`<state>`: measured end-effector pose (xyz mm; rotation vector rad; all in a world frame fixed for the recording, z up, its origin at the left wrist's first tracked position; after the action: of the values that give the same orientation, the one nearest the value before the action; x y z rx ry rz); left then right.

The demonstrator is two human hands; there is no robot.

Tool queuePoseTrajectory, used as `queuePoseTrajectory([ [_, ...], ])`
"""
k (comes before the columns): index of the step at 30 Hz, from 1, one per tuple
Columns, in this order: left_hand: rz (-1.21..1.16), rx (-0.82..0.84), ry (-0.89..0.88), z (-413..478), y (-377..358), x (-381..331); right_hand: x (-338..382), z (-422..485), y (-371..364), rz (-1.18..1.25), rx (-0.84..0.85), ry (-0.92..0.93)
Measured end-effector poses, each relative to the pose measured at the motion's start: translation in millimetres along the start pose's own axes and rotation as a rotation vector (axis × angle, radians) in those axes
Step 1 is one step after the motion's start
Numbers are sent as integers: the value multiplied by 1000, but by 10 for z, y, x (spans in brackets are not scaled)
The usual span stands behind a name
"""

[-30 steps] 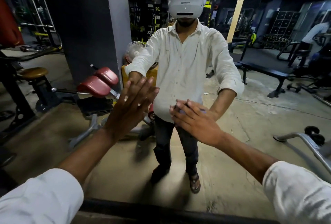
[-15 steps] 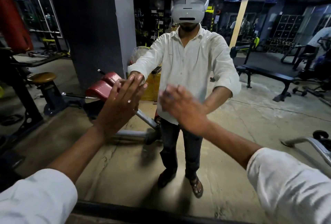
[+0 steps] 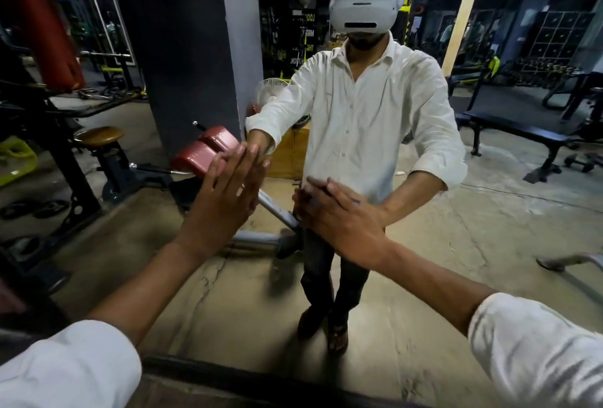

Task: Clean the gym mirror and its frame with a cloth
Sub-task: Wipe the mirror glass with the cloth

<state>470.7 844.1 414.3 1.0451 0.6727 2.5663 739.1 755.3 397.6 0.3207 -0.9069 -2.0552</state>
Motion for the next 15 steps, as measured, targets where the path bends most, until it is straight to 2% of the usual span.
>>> queuePoseTrajectory([
  [1, 7, -3, 12, -13, -36, 4, -33, -85, -12, 195, -50, -36],
  [2, -10, -5, 5, -37, -33, 3, -173, -187, -72, 176, 65, 91],
  [3, -29, 9, 8, -66, -21, -4, -263, -297, -43, 147, 63, 80],
  [4, -83, 34, 1, -65, 12, 9, -288, -299, -19, 112, 128, 171],
  [7, -67, -14, -37, -70, 27, 78, -67, -101, -80, -62, 306, -18],
  [8, -62, -12, -45, -84, 9, 117, -25, 67, -40, -370, 212, 58],
  [10, -3, -5, -105, -81, -24, 217, -27, 439, 194, -748, -10, 101],
  [12, 5, 5, -101, -42, -39, 356, 8, 720, 374, -908, -105, 161],
  [14, -2, 0, -89, 2, -85, 494, 8, 866, 359, -934, -167, 156],
  [15, 8, -18, -101, 13, -108, 542, -22, 850, 202, -964, -142, 145],
])
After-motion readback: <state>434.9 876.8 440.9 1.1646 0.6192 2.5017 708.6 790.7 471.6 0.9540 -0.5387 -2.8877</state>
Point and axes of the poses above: each hand's wrist, its own z-axis towards the middle knuckle, its own y-axis out of the back of the hand, x = y × z, the point moved 2 cm from there along z, towards the middle knuckle, and after that the axes turned 9 degrees about z, right-handed, at the moved point
